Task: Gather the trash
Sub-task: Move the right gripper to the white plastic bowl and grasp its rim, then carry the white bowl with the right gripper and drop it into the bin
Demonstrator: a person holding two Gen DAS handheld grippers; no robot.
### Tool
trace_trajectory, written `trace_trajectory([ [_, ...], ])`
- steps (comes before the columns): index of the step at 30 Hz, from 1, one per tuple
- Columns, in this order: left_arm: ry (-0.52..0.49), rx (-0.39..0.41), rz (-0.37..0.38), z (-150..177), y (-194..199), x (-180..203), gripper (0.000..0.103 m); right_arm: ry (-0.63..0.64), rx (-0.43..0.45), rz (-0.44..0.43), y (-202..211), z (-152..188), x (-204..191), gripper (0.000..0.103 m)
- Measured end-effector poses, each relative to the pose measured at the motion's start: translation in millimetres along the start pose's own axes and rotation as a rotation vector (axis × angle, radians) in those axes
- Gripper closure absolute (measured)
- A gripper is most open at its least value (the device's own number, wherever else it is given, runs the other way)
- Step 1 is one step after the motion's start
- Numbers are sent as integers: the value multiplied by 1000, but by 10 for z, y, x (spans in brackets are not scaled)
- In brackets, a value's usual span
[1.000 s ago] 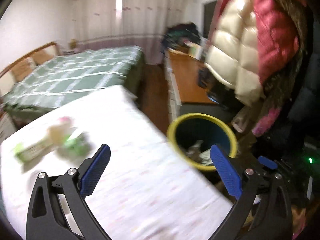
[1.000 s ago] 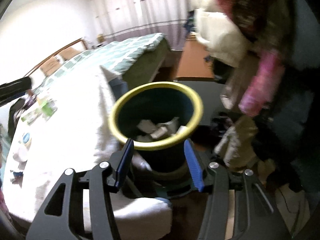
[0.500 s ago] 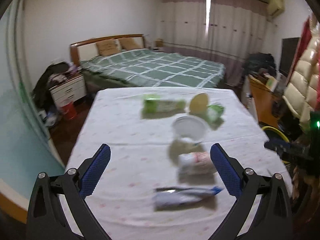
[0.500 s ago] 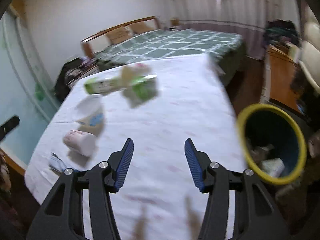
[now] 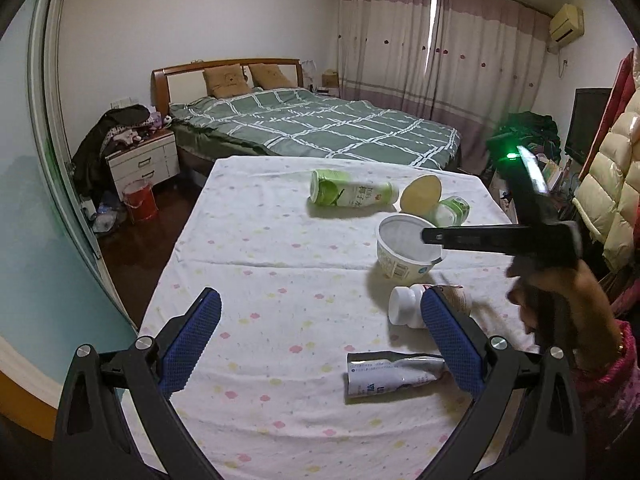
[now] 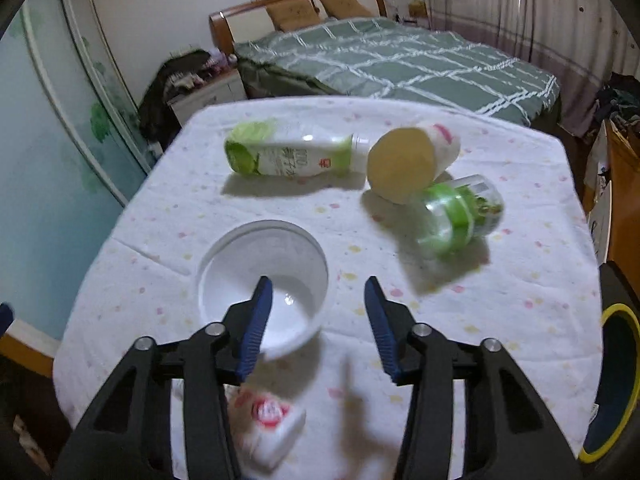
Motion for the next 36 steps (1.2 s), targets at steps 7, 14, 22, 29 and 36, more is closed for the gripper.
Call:
trace_trajectory([
  [7, 9, -16, 11, 52, -86, 1, 5, -16, -39, 12, -223, 20, 1, 85],
  [14, 4, -26, 23, 59, -162, 73, 5, -51, -48, -13, -233, -11, 26, 95],
  [22, 0, -28, 28, 61, -202, 112, 5, -82, -9, -32, -76, -23, 109, 96],
  [29, -11, -32, 39, 50, -263, 182, 5, -125, 35, -51, 165, -17, 317, 96],
  [36, -30, -35, 61, 21, -328, 284, 5, -195, 100, -48, 560, 46, 763, 96],
])
Point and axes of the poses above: each gripper's, at about its wrist camera, not at the fingertips, and y roughly against the way its jaws point, x to its right, z to its underside, the point moved 4 cm from there along -y, roughly the way its jaws point, and after that the axes turned 12 degrees about -y, right-handed, at the moved point
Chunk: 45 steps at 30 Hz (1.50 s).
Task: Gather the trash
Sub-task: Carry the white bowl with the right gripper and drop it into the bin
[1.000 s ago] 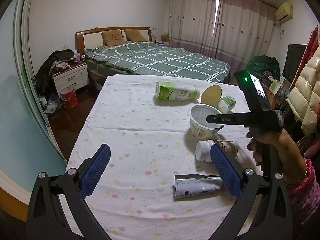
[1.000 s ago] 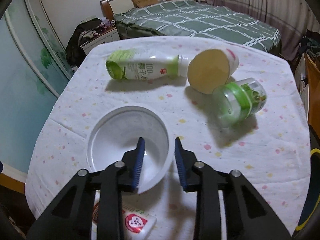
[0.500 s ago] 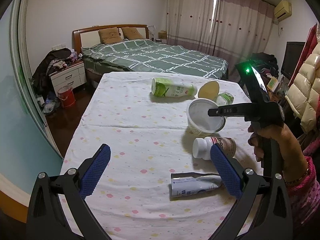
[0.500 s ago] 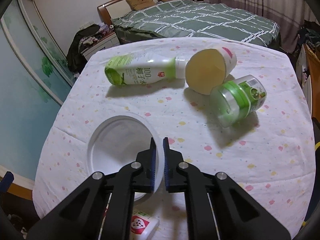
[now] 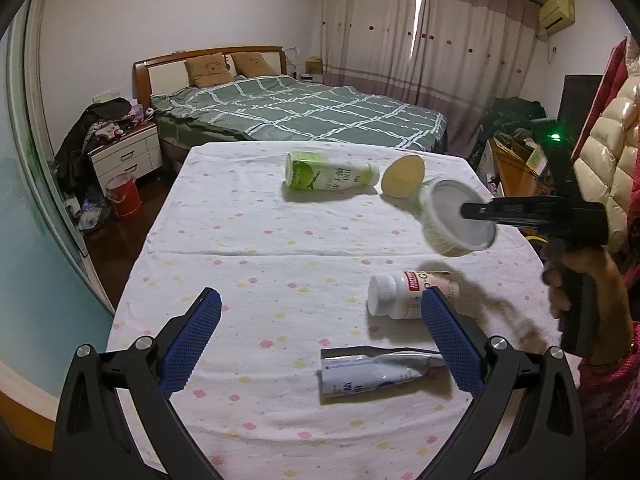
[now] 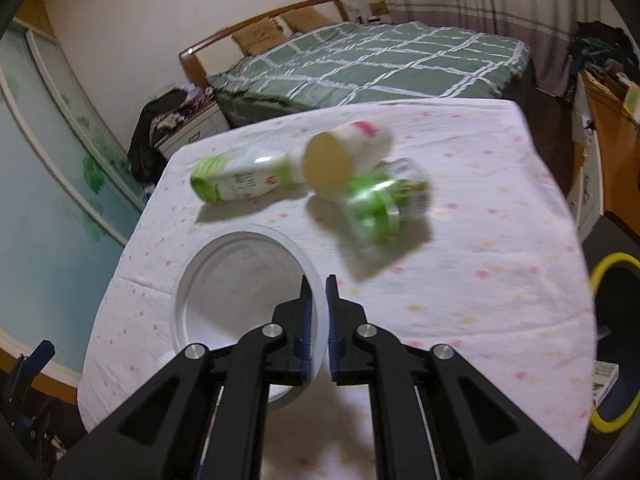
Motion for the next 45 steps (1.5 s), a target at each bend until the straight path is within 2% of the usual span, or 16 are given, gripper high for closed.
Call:
trace_trajectory([
  [7, -40, -4, 26, -61, -69, 190, 5, -93, 82, 70, 407, -75, 669, 96],
  [16, -84, -20, 62, -142, -207, 459, 5, -289, 163, 206, 863, -58, 1872, 96],
  [22, -118, -32, 84, -204, -302, 643, 5, -397, 176, 291, 948, 23, 2551, 96],
  [26, -143, -43, 95, -236, -364, 773, 5, -442, 157, 326, 883, 75, 2827, 95],
  [31, -158, -53, 106, -257, -430, 872, 5, -473, 141, 338, 807, 138, 3011, 90],
  [35, -164, -59, 112, -259, -467, 905, 5, -476, 159, 347, 825, 148, 3027, 72],
  [45, -150, -116, 159, -168, -714, 915, 5, -428, 203, 346, 959, 158, 2863, 68],
])
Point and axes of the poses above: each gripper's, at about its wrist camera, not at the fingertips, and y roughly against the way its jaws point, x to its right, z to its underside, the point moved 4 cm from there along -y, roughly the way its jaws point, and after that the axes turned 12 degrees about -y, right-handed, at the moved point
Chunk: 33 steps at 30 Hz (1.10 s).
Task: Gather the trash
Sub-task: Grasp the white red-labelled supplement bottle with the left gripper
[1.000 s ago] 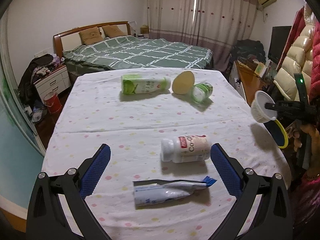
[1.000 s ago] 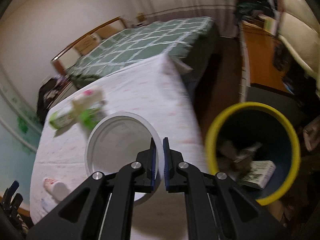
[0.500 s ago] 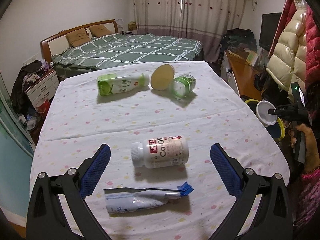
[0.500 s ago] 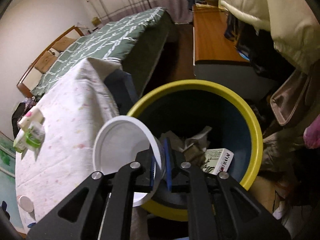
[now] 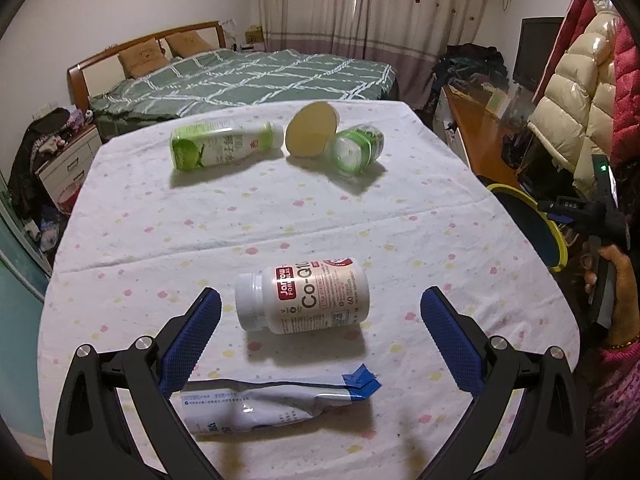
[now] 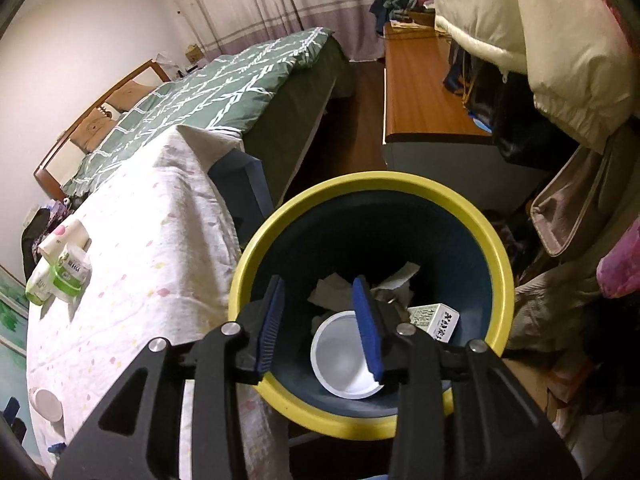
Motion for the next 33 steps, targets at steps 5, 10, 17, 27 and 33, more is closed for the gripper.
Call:
trace_trajectory([
  [5, 19, -34, 0, 33, -187, -84, 5, 15, -1, -4, 30, 34, -53, 68],
  [10, 28, -48, -4, 0, -320, -116, 5, 18, -11, -6, -2, 61, -73, 68],
  [17, 17, -92, -26, -4, -513, -96, 5, 26, -24, -12, -44, 112, -88, 67],
  [27, 54, -106, -24, 7, -600, -141, 17, 24, -24, -14, -45, 127, -68, 67],
  [33, 41, -95, -18, -11, -567, -100, 17, 27, -14, -19, 13, 162, -47, 67],
])
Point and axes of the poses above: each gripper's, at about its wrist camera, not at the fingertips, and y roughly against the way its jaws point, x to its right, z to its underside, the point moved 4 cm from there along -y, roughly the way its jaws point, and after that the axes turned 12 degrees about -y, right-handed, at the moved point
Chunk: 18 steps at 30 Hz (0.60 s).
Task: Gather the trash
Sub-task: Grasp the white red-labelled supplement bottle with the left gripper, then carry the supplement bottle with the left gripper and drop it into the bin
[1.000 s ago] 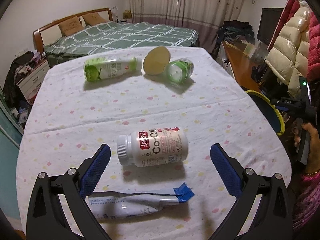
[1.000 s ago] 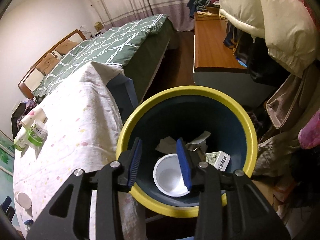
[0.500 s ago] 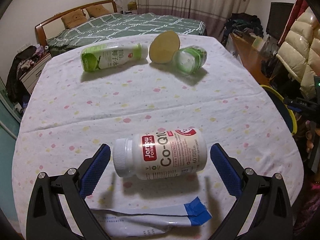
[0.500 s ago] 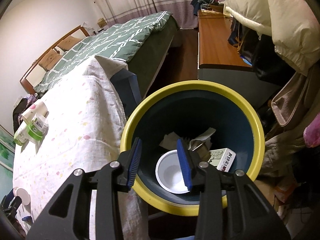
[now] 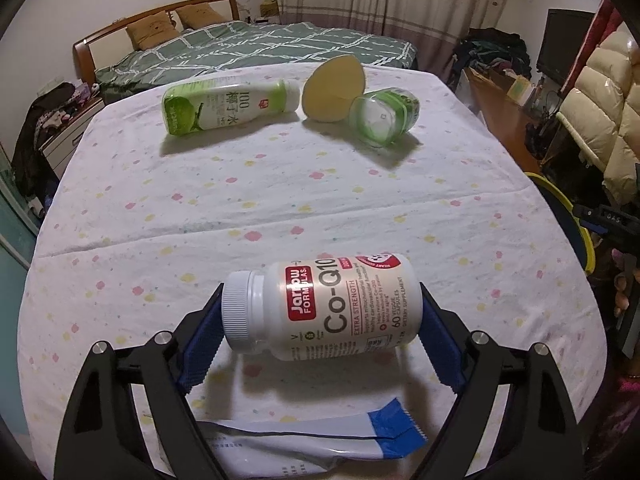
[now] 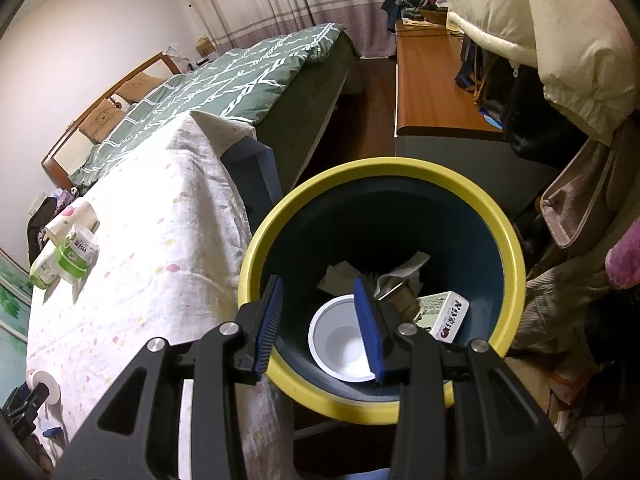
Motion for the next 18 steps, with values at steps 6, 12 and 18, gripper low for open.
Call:
trace_trajectory([
  [6, -33, 46, 21, -138, 137, 138, 17, 19, 41, -6, 236, 128, 20, 67],
  [12, -107, 81, 64, -402, 161, 465, 17, 20, 110, -4, 632, 269, 165, 67],
  [18, -205, 120, 142, -746, 123, 1030, 17, -2, 203, 26, 1064, 308, 415, 66],
])
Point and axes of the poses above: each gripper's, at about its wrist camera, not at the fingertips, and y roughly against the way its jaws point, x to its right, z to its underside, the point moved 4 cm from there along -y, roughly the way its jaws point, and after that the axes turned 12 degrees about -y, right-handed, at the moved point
